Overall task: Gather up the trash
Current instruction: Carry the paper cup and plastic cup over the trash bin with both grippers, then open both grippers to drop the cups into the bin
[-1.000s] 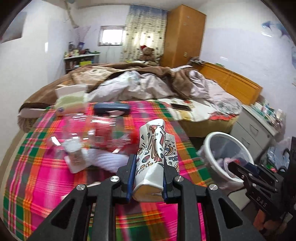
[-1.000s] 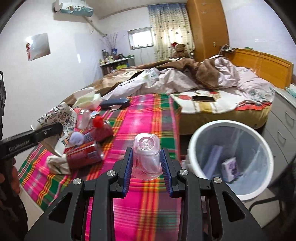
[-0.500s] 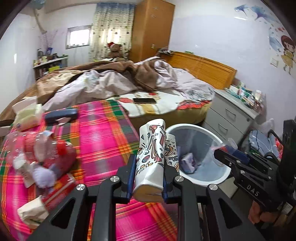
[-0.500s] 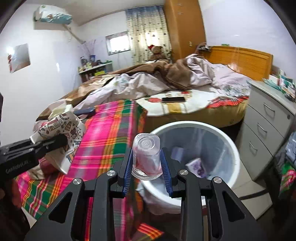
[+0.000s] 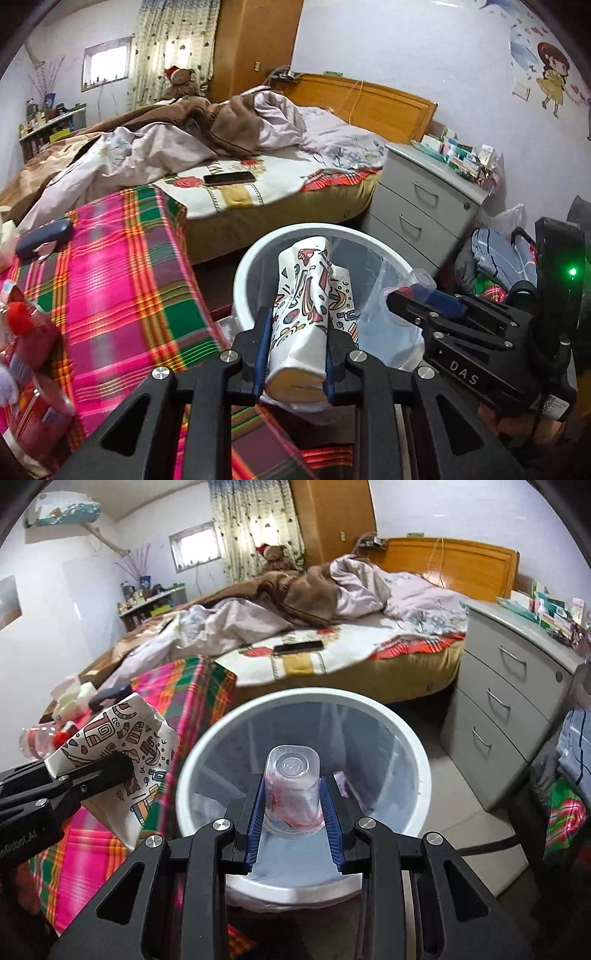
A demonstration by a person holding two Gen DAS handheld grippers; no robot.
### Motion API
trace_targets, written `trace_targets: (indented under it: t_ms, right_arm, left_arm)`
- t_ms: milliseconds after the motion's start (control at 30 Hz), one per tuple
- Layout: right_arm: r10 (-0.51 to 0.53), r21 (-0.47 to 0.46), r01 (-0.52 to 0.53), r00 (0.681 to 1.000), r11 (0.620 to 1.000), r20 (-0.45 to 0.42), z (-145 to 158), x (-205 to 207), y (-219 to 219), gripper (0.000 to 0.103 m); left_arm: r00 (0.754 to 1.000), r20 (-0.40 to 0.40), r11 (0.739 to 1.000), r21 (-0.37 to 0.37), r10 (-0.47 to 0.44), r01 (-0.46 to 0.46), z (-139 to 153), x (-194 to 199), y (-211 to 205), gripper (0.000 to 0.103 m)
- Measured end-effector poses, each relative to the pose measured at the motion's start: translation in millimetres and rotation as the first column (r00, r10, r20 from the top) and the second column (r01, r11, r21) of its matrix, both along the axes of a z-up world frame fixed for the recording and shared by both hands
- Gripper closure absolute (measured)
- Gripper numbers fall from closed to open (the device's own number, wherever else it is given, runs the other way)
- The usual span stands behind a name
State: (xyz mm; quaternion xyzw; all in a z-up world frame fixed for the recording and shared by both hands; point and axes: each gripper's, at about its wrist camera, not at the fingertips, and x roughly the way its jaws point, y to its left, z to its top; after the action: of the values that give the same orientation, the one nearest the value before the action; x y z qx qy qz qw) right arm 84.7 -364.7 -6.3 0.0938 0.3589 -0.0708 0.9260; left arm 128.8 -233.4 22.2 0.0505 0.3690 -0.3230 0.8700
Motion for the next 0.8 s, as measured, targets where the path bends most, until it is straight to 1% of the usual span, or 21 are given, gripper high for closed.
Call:
trace_targets:
  t_ms: [67,200,300,333,367,400,433,467,500,533,800]
  right_arm:
    - [0.0,-0.001,0.0,1.0,1.0,-0.012,-2,2,-3,0.072]
    - [-0.005,-0.006,0.005,1.0,1.0,-0.03,-6,6,-9,0.072]
    - [-0.003,-0.006,0.003,0.999,1.0,-0.033,-8,8,-12,0.071]
    - [-0.007,-0.016,0.007,0.999,1.0,-0.034,-8,7,-11,0.071]
    - [-0.013,-0.023,0.012,0.999,1.0,-0.032,-7,7,-12,0.071]
    - [-0.015,-0.027,0.014,0.999,1.0,-0.031,-7,6,-12,0.071]
    - [-0.016,-0.029,0.015,0.999,0.999,-0.03,-7,7,-13,0.066]
    - [-0.021,-0.031,0.02,0.999,0.999,-0.027,-7,6,-14,0.055]
    - [-0.025,-0.033,0.024,0.999,0.999,-0.023,-6,5,-14,0.049]
    - [-0.025,-0.035,0.024,1.0,0.999,-0.015,-4,3,-13,0.047]
    - [-0.02,-0.053,0.022,0.999,0.998,0.035,9,-6,-4,0.047]
  left_arm:
    - [1.0,-0.007,1.0,0.021,0.0,0.0,-4,4,-9,0.078]
    - [0.999,-0.033,1.0,0.017,0.007,-0.006,-11,12,-15,0.078]
    - [0.999,-0.048,1.0,0.023,0.003,-0.002,-17,18,-18,0.073]
    - [0.998,-0.055,1.0,0.028,0.009,-0.008,-18,19,-18,0.068]
    - [0.998,-0.062,1.0,0.028,0.013,-0.011,-20,20,-18,0.06]
    - [0.998,-0.062,1.0,0.022,0.009,-0.007,-20,19,-17,0.054]
    - [0.998,-0.057,1.0,0.017,0.006,-0.005,-19,18,-17,0.044]
    - [0.999,-0.054,1.0,0.018,0.009,-0.008,-19,18,-17,0.044]
    - [0.999,-0.054,1.0,0.018,0.009,-0.008,-19,18,-16,0.044]
    - [0.999,-0.053,1.0,0.015,0.009,-0.008,-19,17,-15,0.044]
    - [0.999,-0.043,0.999,0.009,0.033,-0.032,-13,12,2,0.044]
